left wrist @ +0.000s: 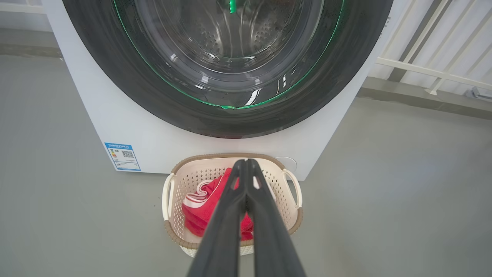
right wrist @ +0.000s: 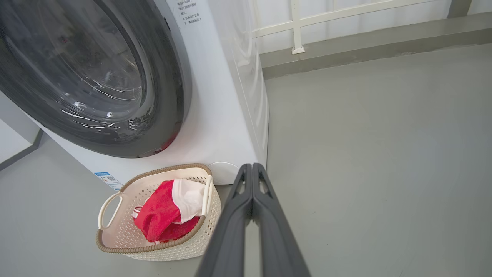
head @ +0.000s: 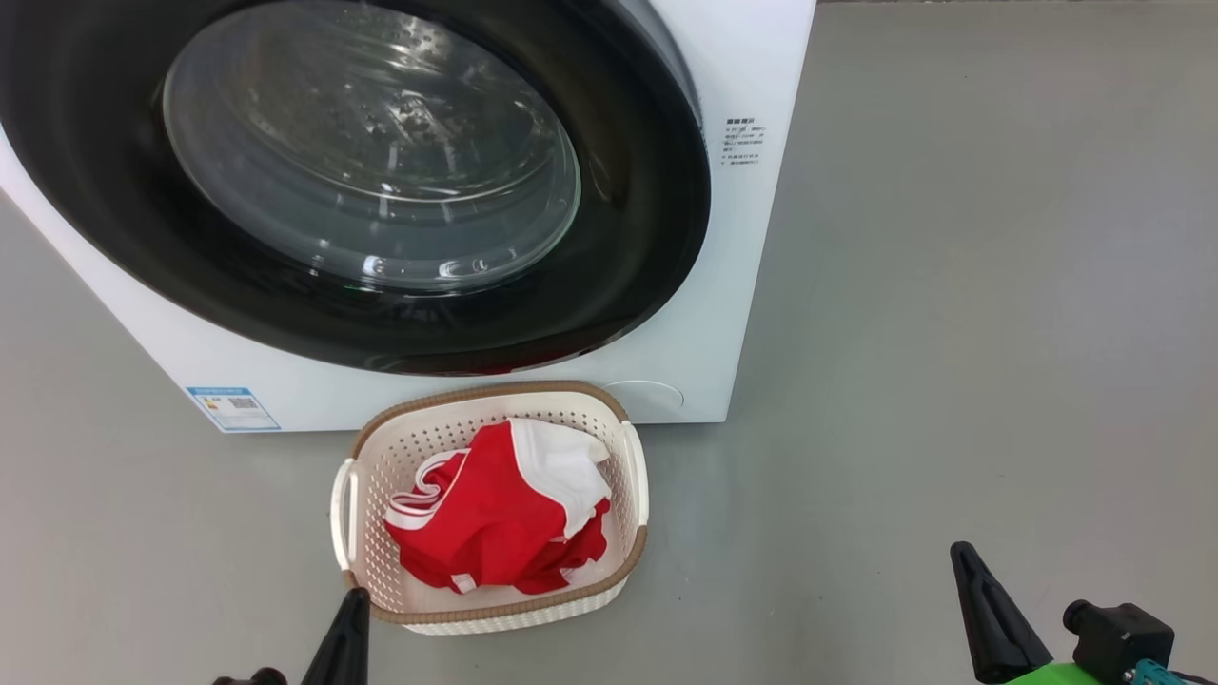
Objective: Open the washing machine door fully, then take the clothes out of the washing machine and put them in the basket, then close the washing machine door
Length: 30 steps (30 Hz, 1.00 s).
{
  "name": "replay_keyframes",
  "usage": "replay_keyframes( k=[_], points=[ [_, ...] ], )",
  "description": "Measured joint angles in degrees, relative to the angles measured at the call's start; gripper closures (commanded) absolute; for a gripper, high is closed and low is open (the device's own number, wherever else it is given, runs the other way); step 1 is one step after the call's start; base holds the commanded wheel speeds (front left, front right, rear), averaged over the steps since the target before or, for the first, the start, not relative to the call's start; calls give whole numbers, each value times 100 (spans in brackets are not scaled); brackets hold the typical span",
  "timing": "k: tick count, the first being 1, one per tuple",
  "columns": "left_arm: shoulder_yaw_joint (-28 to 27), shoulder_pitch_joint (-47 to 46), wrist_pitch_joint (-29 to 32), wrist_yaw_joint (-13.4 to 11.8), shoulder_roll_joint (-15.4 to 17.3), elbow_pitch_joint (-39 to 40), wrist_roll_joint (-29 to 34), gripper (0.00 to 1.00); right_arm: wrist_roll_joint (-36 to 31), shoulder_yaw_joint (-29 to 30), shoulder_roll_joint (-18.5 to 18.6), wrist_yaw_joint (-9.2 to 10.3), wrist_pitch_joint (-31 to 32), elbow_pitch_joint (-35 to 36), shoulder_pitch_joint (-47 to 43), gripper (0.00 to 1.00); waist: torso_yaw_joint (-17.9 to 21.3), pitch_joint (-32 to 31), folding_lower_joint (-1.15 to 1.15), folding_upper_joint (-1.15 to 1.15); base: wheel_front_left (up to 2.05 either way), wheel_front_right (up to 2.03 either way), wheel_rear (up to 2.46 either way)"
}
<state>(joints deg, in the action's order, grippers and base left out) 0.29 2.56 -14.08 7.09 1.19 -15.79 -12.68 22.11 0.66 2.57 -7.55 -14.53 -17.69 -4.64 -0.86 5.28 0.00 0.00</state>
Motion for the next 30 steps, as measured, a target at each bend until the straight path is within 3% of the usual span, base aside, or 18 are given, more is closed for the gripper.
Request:
replay_keyframes(
  k=[30],
  points=[
    [9,-20,385,0,47,-23,-1948,100,1697,48,-11,0,408,-1,36,100,20,-124,1,0,0,0,0]
  ],
)
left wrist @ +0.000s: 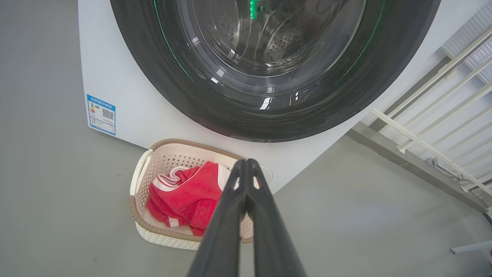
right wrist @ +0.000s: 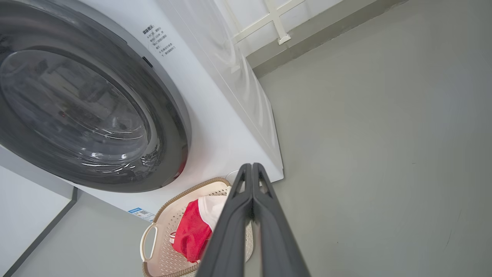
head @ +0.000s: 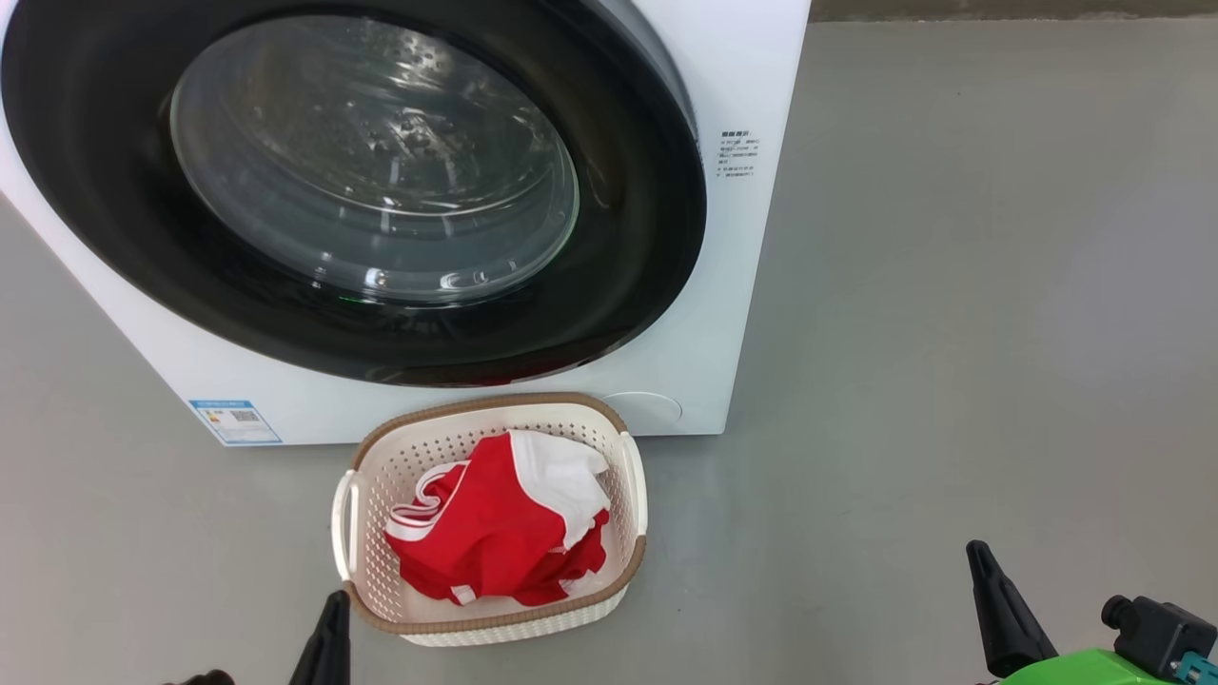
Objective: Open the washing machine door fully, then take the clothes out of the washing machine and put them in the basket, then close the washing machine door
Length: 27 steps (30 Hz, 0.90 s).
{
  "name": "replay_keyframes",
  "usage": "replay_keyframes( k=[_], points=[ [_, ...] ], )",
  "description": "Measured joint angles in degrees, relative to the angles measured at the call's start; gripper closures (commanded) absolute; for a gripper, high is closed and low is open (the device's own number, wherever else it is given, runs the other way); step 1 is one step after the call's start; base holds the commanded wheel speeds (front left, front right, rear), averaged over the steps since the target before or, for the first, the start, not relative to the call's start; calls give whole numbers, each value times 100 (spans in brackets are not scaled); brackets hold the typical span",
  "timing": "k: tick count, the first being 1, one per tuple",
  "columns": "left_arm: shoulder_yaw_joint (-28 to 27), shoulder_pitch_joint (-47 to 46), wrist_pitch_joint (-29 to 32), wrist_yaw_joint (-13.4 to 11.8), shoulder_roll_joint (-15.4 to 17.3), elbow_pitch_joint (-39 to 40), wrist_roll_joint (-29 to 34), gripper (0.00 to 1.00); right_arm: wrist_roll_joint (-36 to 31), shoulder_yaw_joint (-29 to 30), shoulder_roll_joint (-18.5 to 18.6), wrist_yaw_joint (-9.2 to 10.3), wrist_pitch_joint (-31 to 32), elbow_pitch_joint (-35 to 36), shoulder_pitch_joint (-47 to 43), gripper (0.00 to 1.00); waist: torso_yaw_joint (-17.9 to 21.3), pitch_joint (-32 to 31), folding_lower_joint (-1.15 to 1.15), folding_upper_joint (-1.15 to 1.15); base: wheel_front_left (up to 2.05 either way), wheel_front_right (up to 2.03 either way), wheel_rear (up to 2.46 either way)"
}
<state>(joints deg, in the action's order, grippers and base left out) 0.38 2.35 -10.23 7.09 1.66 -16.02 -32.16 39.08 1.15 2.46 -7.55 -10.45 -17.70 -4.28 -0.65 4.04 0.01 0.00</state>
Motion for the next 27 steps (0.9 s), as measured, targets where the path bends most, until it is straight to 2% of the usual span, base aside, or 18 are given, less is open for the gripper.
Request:
replay_keyframes(
  k=[27],
  points=[
    [-26,-147,414,0,94,10,-1808,100,1538,142,38,0,453,52,173,100,19,-112,0,0,0,0,0]
  ],
)
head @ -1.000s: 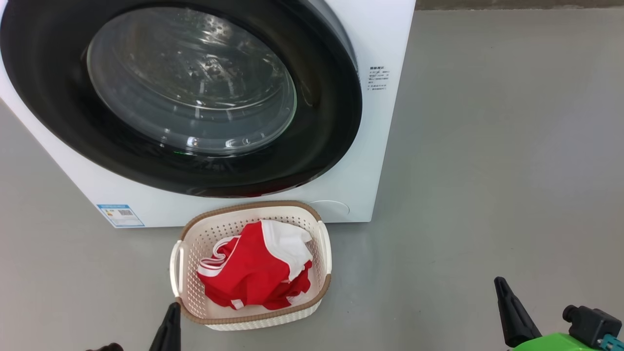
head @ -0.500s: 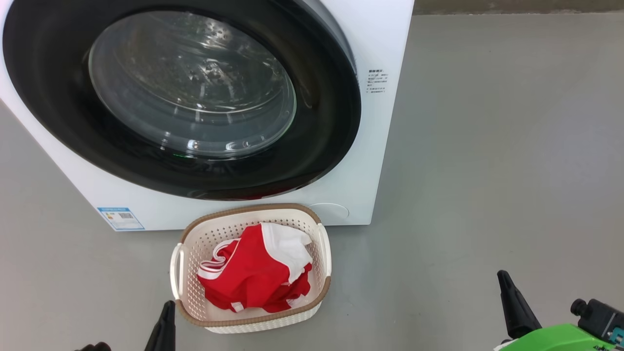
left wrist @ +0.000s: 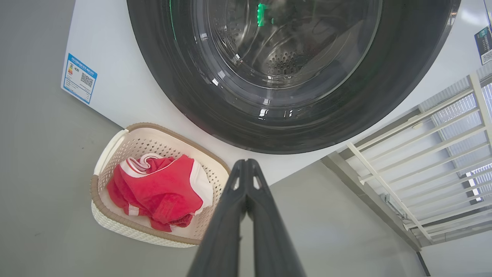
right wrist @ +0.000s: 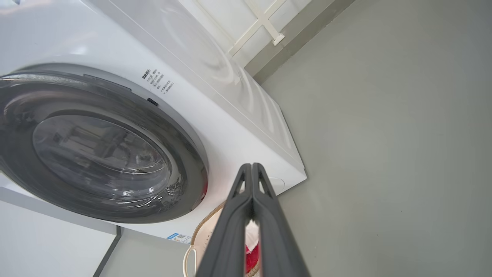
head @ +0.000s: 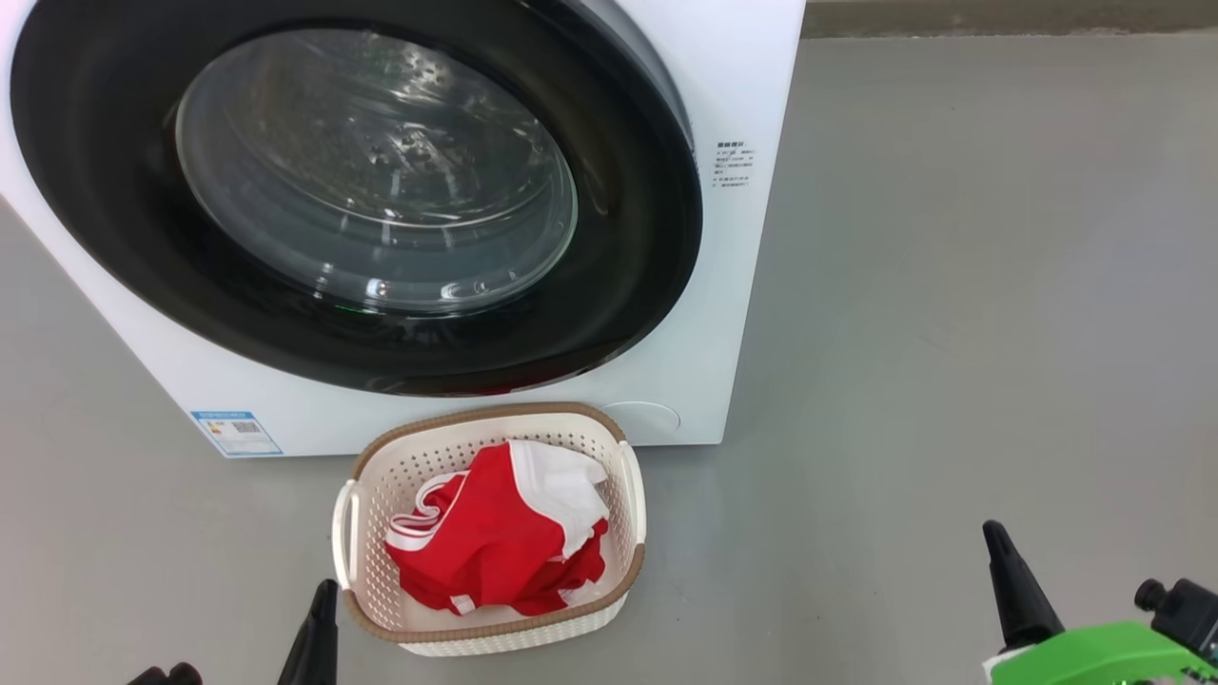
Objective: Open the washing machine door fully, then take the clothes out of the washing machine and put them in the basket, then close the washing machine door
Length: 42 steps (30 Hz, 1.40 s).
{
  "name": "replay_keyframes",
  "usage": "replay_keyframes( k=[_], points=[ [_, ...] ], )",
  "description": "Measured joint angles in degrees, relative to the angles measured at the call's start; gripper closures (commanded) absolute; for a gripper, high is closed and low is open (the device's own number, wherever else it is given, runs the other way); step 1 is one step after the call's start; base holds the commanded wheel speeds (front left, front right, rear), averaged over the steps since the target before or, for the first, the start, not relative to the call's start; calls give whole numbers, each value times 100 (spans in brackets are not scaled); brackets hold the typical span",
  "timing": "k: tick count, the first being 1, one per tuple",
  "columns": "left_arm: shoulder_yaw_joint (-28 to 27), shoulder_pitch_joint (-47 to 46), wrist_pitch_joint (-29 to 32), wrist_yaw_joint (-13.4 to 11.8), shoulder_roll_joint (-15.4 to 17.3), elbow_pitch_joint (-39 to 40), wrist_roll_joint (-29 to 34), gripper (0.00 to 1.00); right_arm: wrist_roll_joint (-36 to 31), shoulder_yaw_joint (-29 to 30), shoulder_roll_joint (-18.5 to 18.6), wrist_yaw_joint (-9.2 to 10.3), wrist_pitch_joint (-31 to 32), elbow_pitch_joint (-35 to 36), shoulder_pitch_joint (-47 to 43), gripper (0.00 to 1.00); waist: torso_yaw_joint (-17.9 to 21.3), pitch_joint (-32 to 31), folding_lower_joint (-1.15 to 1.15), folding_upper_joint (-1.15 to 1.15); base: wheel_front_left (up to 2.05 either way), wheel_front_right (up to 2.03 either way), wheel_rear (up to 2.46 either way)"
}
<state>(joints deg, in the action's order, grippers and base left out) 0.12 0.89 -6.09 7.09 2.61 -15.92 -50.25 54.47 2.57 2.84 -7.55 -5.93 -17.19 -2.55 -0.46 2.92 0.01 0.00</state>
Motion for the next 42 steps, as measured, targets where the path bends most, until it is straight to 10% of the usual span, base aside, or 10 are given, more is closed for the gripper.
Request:
replay_keyframes(
  k=[42],
  points=[
    [-141,-257,638,0,25,30,-2595,100,2314,220,16,1,660,87,315,100,28,-165,0,0,0,0,0]
  ],
)
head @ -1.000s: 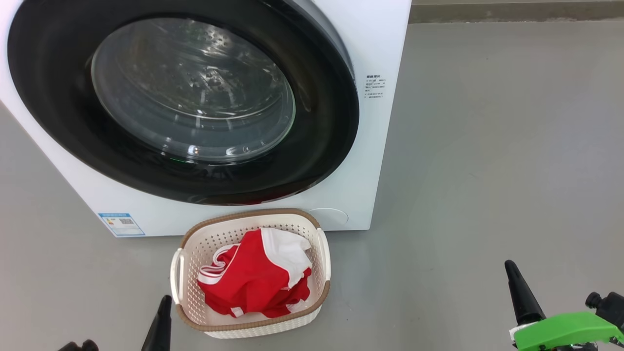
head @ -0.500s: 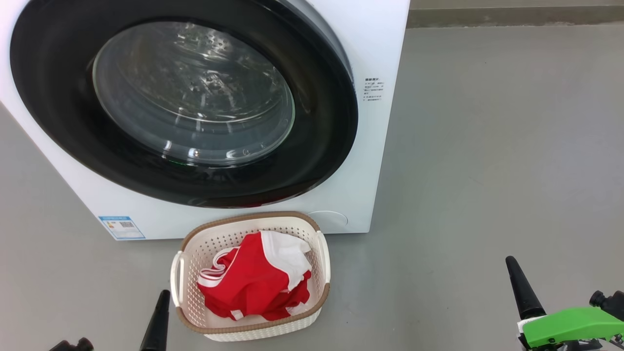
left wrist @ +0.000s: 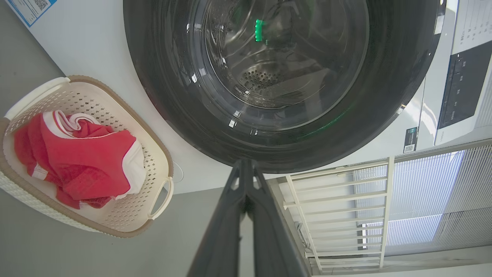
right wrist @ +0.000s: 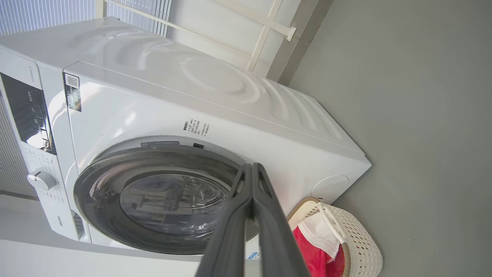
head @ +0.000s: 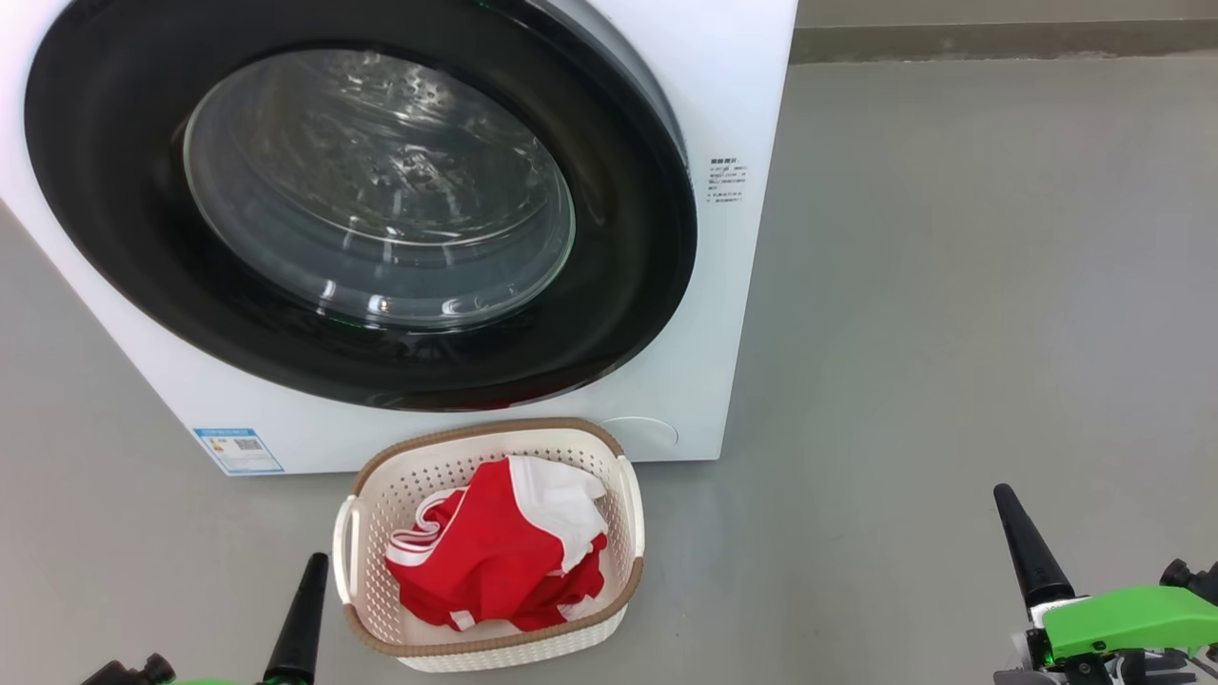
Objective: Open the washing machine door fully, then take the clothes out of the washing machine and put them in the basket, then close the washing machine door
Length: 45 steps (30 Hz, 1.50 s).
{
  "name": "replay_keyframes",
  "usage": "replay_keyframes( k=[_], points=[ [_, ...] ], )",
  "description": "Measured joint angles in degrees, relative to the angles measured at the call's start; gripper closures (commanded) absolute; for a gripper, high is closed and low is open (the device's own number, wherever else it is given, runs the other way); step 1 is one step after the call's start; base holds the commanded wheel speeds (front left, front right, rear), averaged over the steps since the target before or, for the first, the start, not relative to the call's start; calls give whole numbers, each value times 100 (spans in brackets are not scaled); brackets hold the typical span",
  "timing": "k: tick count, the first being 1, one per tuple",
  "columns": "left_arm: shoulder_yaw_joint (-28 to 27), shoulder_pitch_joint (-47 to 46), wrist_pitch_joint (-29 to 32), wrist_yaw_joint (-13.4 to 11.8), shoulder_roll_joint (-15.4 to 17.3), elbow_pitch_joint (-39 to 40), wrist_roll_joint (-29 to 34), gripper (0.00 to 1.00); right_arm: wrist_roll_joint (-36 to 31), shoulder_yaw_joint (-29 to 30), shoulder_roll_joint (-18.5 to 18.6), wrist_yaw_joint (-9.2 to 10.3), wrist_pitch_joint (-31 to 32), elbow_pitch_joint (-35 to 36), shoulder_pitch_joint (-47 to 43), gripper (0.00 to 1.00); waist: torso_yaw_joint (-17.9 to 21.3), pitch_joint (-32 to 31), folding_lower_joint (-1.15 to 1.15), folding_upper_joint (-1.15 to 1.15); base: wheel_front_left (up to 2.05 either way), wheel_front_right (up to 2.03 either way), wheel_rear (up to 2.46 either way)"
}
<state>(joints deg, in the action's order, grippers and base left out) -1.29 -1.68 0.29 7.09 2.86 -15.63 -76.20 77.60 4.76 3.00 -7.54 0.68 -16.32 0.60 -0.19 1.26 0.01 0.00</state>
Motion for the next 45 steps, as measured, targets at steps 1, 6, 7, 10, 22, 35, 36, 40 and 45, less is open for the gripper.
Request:
replay_keyframes(
  k=[1,6,7,10,22,35,36,40,45],
  points=[
    [-5,-1,15,0,1,0,-58,100,54,4,0,0,22,1,1,100,1,-4,0,0,0,0,0],
    [-29,-8,77,0,2,1,-371,100,322,21,0,0,104,12,99,100,4,-24,0,0,0,0,0],
    [-34,-11,114,0,3,1,-428,100,383,25,1,0,135,19,117,100,5,-28,0,0,0,0,0],
    [-45,-66,163,0,4,1,-605,100,528,35,1,0,179,21,123,100,7,-40,0,0,0,0,0],
    [-94,-122,355,0,11,10,-1359,100,1187,126,1,1,375,49,229,100,15,-88,0,0,0,0,0],
    [-145,-219,426,0,12,21,-1726,100,1493,182,0,1,488,63,312,100,19,-109,0,0,0,0,0],
    [-147,-219,426,0,12,21,-1726,100,1493,182,0,1,488,63,312,100,19,-109,0,0,0,0,0],
    [-156,-219,468,0,11,21,-1726,100,1493,186,0,1,488,63,312,100,19,-109,0,0,0,0,0],
    [-171,-219,469,0,11,21,-1725,100,1493,191,-1,2,489,63,312,100,19,-109,0,0,0,0,0]
  ],
)
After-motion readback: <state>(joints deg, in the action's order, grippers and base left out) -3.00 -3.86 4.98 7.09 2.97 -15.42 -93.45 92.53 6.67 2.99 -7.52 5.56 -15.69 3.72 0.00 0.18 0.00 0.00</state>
